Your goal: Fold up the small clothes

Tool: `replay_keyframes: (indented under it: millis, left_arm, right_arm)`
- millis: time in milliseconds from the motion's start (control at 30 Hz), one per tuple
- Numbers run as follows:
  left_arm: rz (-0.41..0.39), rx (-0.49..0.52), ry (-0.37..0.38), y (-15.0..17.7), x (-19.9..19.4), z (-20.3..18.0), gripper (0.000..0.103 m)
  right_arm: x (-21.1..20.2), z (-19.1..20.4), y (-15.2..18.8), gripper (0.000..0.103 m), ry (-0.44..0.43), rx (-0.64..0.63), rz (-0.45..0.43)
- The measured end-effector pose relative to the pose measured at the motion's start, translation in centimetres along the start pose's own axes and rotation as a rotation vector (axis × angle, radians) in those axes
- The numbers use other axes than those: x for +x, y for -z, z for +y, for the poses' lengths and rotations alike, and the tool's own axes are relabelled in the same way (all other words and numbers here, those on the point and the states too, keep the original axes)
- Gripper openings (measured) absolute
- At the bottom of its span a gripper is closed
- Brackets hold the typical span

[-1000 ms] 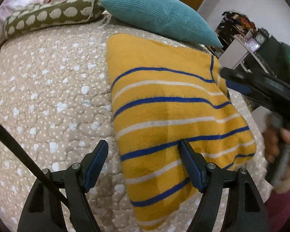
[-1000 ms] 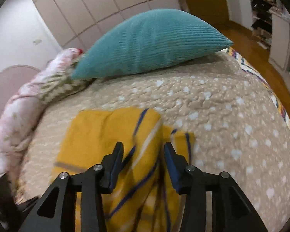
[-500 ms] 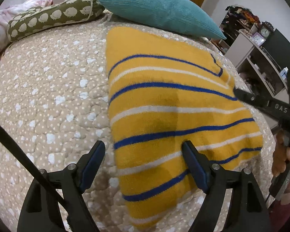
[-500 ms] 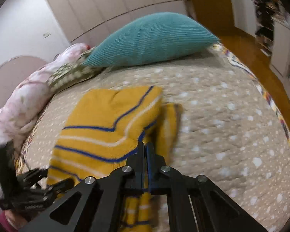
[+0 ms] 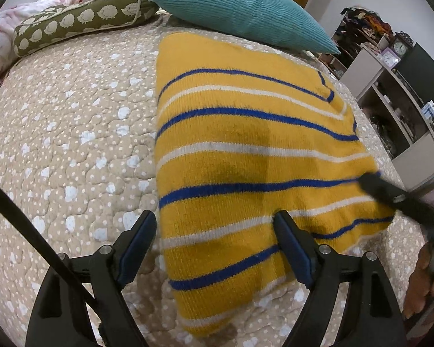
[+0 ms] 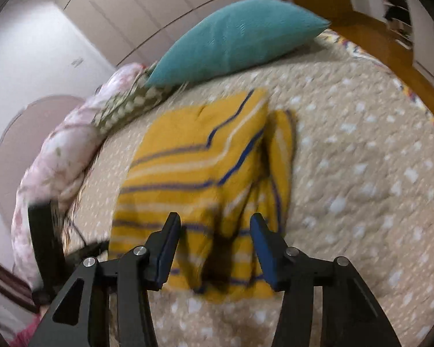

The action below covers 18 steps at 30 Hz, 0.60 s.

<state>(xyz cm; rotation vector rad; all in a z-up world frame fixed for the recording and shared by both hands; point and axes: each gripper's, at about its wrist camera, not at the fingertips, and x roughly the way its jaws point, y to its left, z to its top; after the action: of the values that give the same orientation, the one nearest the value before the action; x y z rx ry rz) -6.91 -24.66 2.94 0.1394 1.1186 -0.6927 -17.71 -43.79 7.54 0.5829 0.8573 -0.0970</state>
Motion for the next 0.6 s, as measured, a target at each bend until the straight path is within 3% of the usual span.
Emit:
replay_keyframes:
  millis: [33,67,200,300,433,467,500,567,600]
  left_arm:
    - [0.004,0.000,0.002,0.1,0.0,0.0,0.084]
    - [0.007,0.000,0.005,0.2,-0.1,0.0,0.084]
    - [0.006,0.014,0.019,0.5,-0.3,-0.2,0.087]
    - [0.007,0.021,0.011,0.7,-0.4,-0.1,0.087]
    - [-0.040,0.038,-0.019,0.5,-1.6,0.1,0.087]
    - [-0.046,0.040,-0.022,0.2,-1.7,0.2,0.087]
    - [-0.050,0.042,-0.027,0.0,-1.7,0.2,0.087]
    - [-0.053,0.036,-0.028,-0.5,-1.6,0.3,0.087]
    - [-0.050,0.027,-0.019,-0.7,-1.4,0.5,0.087]
  right_arm:
    - [0.2,0.4,0.5,0.009,0.035,-0.045,0.004]
    - [0.5,0.6,0.9,0.007,0.078,-0.093,0.014]
    - [-1.0,-0.1,2.2,0.006,0.092,-0.106,-0.026]
    - [0.5,-1.5,2.8,0.006,0.129,-0.088,0.015]
    - [-0.7,-1.4,2.3,0.010,0.081,-0.074,-0.010]
    - [-1.3,-1.4,1.9,0.020,0.069,-0.056,-0.030]
    - [-1.8,-1.5,1.4,0.045,0.073,-0.036,-0.055]
    - [-2.1,-1.7,0.4,0.082,0.083,0.006,-0.102]
    - [-1.9,-1.8,0.1,0.084,0.072,0.028,-0.110]
